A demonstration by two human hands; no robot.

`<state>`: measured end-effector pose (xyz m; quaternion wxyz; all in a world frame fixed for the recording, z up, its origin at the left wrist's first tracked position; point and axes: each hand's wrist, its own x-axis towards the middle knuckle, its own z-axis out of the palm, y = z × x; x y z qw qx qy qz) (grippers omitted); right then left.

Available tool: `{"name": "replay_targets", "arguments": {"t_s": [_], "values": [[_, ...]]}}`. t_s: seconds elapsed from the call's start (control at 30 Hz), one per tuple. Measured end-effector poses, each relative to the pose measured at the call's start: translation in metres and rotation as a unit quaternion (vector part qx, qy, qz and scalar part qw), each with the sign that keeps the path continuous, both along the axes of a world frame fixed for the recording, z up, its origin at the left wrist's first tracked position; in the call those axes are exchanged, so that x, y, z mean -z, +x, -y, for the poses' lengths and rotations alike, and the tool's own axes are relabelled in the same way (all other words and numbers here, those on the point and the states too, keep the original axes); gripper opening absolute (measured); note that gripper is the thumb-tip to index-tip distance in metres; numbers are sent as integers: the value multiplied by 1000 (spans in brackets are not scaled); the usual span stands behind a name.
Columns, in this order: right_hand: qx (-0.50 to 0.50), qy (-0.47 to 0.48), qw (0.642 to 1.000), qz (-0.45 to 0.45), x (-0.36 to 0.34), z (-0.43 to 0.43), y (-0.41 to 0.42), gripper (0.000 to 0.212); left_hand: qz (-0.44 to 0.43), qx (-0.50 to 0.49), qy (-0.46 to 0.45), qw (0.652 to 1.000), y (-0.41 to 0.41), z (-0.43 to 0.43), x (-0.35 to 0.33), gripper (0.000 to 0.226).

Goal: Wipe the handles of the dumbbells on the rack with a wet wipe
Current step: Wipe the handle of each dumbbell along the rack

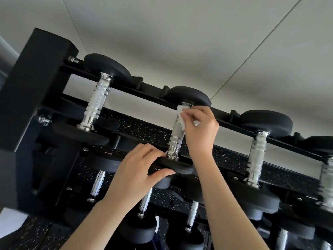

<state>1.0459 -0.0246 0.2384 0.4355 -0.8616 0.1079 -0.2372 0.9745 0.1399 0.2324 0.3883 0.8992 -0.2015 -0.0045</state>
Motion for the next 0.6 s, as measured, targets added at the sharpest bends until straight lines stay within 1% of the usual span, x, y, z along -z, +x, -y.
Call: {"name": "replay_targets", "arguments": {"t_s": [0.2, 0.33, 0.43, 0.6], "values": [[-87, 8, 991, -104, -4, 5, -36, 7, 3, 12, -3, 1000, 3, -3, -1, 46], [-140, 43, 972, -184, -5, 8, -52, 10, 1, 17, -13, 1000, 5, -3, 0, 45], [-152, 62, 957, -238, -7, 13, -61, 12, -13, 15, -21, 1000, 6, -5, 0, 44], [-145, 95, 944, -279, -14, 19, -65, 17, -20, 17, -17, 1000, 8, -4, -2, 41]]}}
